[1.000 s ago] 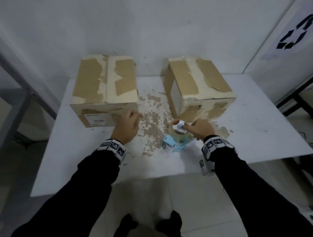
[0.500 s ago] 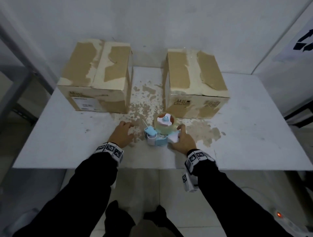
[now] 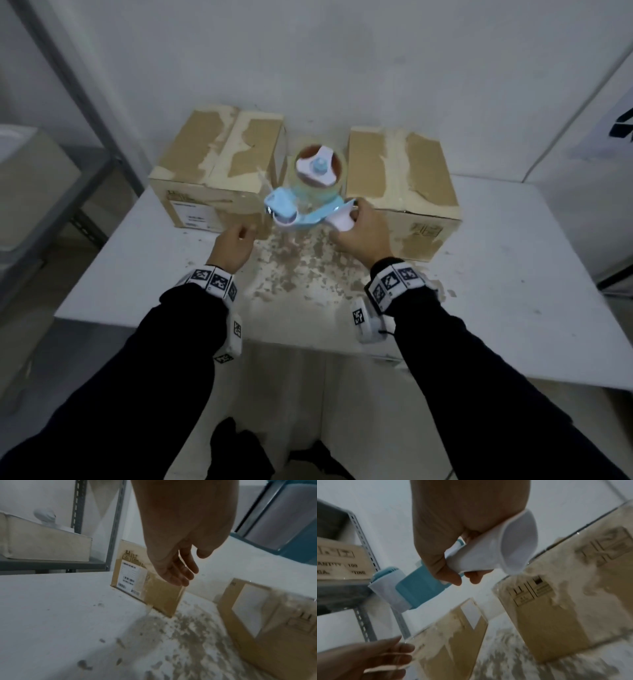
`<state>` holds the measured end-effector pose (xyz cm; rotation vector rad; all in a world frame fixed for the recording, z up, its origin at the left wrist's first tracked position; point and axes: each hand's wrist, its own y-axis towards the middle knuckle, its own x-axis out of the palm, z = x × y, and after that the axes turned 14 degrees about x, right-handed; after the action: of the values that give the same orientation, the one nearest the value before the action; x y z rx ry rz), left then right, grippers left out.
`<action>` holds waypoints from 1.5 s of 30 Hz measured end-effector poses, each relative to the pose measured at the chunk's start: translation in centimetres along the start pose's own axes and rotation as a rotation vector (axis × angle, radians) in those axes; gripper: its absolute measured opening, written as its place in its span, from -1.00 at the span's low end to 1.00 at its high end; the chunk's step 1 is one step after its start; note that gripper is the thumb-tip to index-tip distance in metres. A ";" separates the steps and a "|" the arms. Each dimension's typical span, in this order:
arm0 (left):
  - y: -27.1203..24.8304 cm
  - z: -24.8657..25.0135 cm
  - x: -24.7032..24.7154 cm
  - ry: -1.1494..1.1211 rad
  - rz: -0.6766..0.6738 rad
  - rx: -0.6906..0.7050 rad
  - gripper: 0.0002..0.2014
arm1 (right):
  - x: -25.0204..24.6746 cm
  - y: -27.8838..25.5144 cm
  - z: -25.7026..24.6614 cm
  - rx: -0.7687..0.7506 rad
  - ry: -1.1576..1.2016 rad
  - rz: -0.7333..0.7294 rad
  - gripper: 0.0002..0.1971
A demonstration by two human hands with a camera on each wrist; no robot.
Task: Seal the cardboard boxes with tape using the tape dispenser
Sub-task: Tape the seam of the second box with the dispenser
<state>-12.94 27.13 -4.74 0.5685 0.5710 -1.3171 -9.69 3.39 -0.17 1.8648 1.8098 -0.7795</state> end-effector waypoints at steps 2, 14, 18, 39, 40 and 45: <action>0.7 2.2 -0.3 -0.245 0.016 -0.039 -0.61 | -1.8 0.7 -1.0 -0.021 0.060 0.056 -0.49; 3.1 16.2 0.4 -1.305 -0.336 -0.114 -0.51 | -9.2 1.5 -0.1 -0.014 0.309 0.333 -0.46; 4.3 17.9 2.2 -1.385 -0.329 -0.106 -0.75 | -10.5 2.1 1.2 0.045 0.338 0.386 -0.43; 21.4 22.8 8.7 -0.832 -0.569 -0.270 -0.88 | -13.1 12.6 3.6 0.202 0.587 0.417 -0.35; 22.1 22.9 9.1 -0.790 -0.567 -0.264 -0.87 | -13.1 13.0 3.5 0.186 0.566 0.401 -0.33; 25.9 23.8 11.2 -0.649 -0.567 -0.194 -0.78 | -13.3 15.4 2.3 0.113 0.481 0.335 -0.38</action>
<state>15.86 7.12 6.80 -0.2166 0.3133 -1.8417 5.46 -9.09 5.56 2.5095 1.6577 -0.3341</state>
